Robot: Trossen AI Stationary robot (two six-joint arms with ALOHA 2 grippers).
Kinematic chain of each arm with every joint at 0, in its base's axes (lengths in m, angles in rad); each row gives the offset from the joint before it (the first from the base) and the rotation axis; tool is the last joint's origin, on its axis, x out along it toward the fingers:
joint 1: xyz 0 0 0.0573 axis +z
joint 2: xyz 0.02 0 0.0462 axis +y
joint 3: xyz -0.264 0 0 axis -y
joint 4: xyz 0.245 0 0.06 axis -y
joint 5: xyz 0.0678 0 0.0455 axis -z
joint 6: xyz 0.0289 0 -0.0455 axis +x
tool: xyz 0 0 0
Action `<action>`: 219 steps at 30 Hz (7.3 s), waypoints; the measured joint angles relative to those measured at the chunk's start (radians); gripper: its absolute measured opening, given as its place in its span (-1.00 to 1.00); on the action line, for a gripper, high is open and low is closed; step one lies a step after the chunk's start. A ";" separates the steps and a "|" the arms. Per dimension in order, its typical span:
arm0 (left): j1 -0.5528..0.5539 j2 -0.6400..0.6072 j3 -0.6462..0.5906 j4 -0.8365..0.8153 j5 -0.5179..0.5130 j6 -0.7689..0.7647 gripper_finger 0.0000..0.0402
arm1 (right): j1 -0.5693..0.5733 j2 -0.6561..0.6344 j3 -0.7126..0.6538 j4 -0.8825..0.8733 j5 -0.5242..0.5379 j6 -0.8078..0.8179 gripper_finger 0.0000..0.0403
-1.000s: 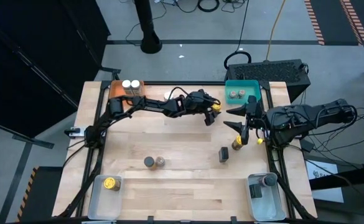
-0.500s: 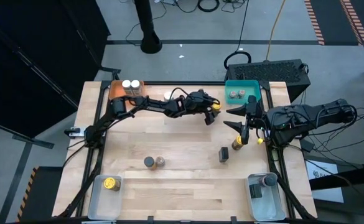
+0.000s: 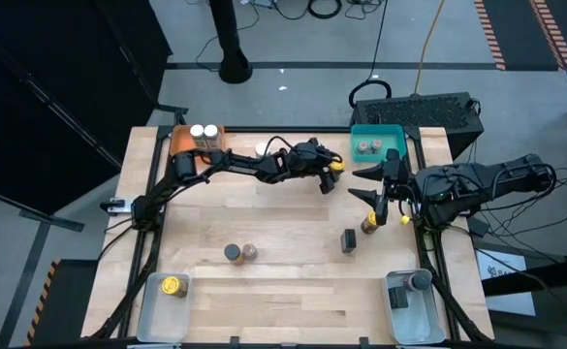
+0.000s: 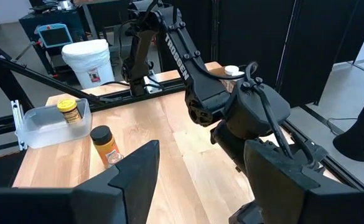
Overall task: Sort spices by type
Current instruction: Put the top yellow seasoning bottle into the transparent bin
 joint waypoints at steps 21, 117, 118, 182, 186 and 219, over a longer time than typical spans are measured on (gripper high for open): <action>-0.144 -0.424 -0.020 -0.393 -0.116 0.023 0.19 | 0.000 -0.039 0.002 -0.031 -0.009 0.062 0.08; -1.609 -1.499 -0.783 -0.934 -0.329 -0.196 0.19 | 0.220 1.070 0.609 0.796 0.048 -0.118 0.08; -1.609 -1.494 -0.783 -0.935 -0.317 -0.184 0.19 | 0.219 1.070 0.610 0.797 0.048 -0.111 0.08; -1.566 -1.586 -1.317 -0.243 -0.279 -0.132 0.19 | 0.190 1.067 0.610 0.765 0.047 -0.107 0.08; -1.567 -1.583 -1.317 -0.290 -0.278 -0.182 0.19 | 0.190 1.067 0.610 0.763 0.047 -0.107 0.08; -1.565 -1.586 -1.313 -0.404 -0.284 -0.244 0.39 | 0.183 1.067 0.610 0.757 0.047 -0.107 0.08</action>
